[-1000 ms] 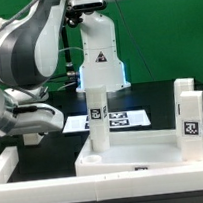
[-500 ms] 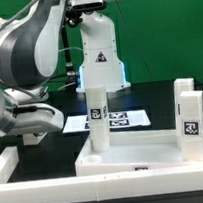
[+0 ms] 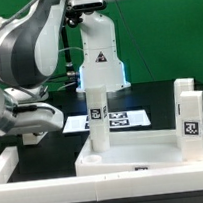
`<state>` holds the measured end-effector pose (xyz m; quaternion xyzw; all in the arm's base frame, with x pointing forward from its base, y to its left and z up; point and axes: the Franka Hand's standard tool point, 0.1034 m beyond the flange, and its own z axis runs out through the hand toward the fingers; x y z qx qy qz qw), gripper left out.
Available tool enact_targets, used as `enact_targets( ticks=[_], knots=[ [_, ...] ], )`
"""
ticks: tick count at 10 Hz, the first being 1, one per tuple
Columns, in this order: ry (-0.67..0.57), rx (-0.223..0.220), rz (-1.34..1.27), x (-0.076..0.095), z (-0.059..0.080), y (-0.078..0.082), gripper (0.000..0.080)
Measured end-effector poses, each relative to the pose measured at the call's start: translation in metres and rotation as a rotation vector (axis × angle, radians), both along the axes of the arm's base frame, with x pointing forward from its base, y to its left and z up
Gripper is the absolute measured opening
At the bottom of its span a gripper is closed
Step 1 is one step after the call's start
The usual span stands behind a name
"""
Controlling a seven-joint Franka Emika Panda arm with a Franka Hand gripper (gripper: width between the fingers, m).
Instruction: Assemble desk
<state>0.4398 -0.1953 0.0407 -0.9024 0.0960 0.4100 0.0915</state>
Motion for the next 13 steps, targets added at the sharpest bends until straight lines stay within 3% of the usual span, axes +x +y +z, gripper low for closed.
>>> enact_targets(
  ticks=[2,3,4,5,7,9,10,11,13],
  knots=[
    [-0.083,0.006,0.003,0.025,0.054,0.006,0.0291],
    [-0.101,0.014,-0.001,0.03,0.072,0.007,0.0291],
    [-0.097,-0.001,-0.029,0.029,0.072,0.004,0.0291],
    [-0.176,-0.036,-0.017,0.039,0.066,-0.004,0.0291],
    [-0.298,-0.079,-0.025,0.044,0.073,0.0,0.0291],
    [-0.427,-0.1,-0.03,0.081,0.112,0.018,0.0291],
    [-0.546,-0.152,-0.039,0.107,0.13,0.024,0.0291],
    [-0.619,-0.213,-0.081,0.131,0.148,0.048,0.0291],
    [-0.729,-0.259,-0.156,0.155,0.16,0.072,0.0291]
  ],
)
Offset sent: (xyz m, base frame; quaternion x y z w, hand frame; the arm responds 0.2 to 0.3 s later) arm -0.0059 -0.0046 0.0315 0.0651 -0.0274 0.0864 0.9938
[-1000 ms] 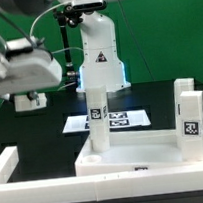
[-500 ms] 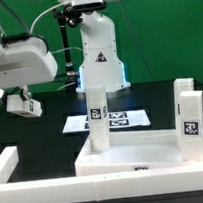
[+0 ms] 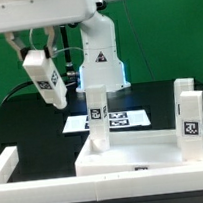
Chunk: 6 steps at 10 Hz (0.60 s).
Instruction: Assemble desk
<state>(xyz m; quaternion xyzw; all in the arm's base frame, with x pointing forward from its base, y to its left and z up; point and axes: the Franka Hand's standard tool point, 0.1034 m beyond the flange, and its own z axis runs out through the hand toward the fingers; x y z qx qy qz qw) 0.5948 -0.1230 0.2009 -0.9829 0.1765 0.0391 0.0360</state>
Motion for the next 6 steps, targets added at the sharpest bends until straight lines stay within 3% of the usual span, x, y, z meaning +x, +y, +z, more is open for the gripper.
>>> enact_targets(
  ticks=[1,2,3,5,6],
  knots=[
    [-0.156,-0.059,0.01,0.009,0.0,-0.005,0.0291],
    [-0.173,-0.063,0.005,0.0,-0.004,-0.003,0.0291],
    [-0.274,-0.111,-0.015,0.013,-0.003,-0.005,0.0291],
    [-0.431,-0.168,-0.019,0.003,-0.021,0.03,0.0291],
    [-0.512,-0.204,-0.021,0.007,-0.023,0.036,0.0291]
  ],
)
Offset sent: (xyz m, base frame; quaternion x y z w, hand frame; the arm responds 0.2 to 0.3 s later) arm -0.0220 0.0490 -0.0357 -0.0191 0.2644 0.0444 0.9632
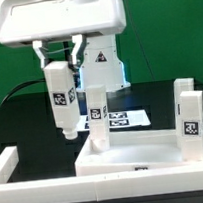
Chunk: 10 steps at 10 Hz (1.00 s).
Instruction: Assemble desk
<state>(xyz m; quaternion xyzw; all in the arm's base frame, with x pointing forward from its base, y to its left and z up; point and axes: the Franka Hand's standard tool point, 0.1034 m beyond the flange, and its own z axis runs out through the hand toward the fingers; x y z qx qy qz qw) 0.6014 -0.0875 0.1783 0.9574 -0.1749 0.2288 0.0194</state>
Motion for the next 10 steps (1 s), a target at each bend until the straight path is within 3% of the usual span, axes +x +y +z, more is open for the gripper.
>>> enact_targets(
  ticks=[2,10],
  knots=[
    [-0.088,-0.041,0.0,0.005,-0.002,0.007,0.0291],
    [-0.142,-0.05,0.003,0.0,-0.007,0.017,0.0291]
  ],
)
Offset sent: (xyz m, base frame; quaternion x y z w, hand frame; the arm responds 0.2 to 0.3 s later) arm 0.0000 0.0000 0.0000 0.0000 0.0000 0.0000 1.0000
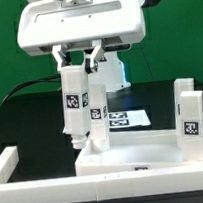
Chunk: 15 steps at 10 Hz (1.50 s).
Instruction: Assemble desk
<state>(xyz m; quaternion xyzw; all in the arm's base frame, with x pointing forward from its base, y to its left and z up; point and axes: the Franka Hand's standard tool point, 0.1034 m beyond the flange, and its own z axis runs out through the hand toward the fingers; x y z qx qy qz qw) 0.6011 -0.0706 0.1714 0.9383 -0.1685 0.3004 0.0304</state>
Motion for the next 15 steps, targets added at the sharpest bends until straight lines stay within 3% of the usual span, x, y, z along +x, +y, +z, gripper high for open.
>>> enact_targets(
  ticks=[4,5,10,11,12,15],
  knots=[
    [0.026,-0.009,0.02,-0.003,-0.006,-0.002,0.0291],
    [0.072,0.007,0.036,-0.005,-0.009,0.001,0.0291],
    [0.1,0.006,0.065,-0.003,-0.007,-0.001,0.0291],
    [0.093,-0.013,0.093,-0.003,0.003,-0.014,0.0291],
    [0.078,-0.003,0.084,-0.006,0.012,-0.026,0.0291],
    [0.061,0.015,0.09,-0.006,0.013,-0.031,0.0291]
  ],
)
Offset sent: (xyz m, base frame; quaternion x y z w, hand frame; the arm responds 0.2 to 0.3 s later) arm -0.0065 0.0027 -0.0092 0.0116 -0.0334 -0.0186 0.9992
